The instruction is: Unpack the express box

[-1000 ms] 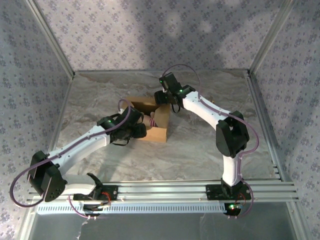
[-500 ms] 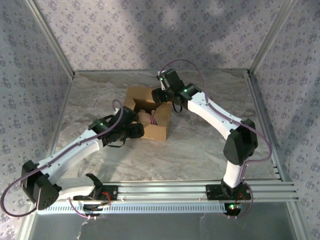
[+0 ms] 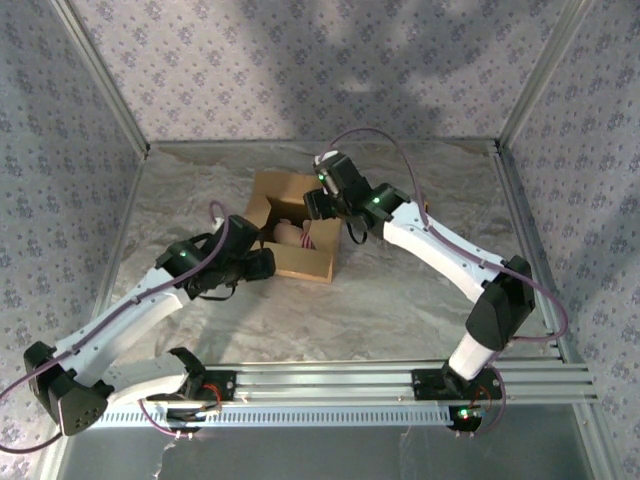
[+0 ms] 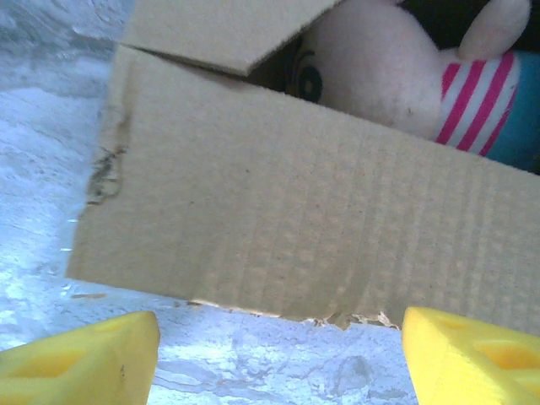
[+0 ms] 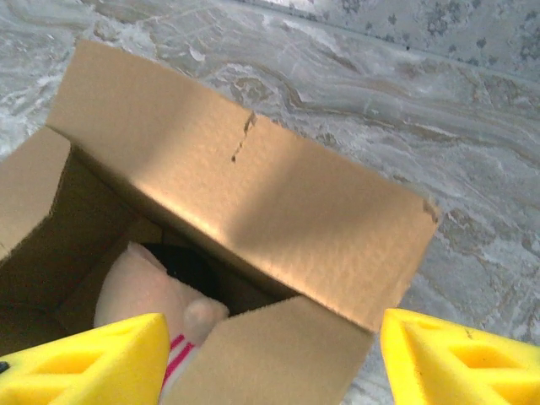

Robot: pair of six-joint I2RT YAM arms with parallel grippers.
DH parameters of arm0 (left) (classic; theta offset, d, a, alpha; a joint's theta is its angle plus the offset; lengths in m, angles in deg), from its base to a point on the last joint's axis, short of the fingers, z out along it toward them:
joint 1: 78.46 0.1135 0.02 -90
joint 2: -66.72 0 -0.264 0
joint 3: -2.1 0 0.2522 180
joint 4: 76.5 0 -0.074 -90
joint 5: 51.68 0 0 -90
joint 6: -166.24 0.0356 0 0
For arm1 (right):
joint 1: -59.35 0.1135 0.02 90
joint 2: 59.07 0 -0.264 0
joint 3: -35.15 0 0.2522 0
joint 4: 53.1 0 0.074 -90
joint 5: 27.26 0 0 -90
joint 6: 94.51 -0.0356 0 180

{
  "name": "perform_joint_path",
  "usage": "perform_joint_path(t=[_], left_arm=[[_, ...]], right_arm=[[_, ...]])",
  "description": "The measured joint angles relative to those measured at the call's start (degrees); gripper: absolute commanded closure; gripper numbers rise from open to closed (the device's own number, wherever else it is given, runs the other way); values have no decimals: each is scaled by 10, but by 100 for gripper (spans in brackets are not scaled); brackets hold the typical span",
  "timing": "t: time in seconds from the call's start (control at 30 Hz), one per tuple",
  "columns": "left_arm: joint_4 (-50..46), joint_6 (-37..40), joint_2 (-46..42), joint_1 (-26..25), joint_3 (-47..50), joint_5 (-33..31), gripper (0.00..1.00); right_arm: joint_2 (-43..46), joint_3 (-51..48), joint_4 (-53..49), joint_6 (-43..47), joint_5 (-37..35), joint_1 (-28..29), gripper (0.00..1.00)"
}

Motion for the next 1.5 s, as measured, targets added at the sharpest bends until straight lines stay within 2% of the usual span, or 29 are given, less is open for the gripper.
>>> perform_joint_path(t=[0.27,0.43,0.8,1.5], left_arm=[[-12,56,-3,75,-59,-19,21],[-1,91,35,102,-88,-17,20],[42,133,105,103,-89,5,18],[59,145,140,103,-68,-30,18]], right_arm=[[2,-9,-25,-19,-44,33,29],[1,-9,-41,-32,-79,62,26],[-31,-9,-68,-64,-118,96,22],[-85,11,-124,-92,-197,119,21]])
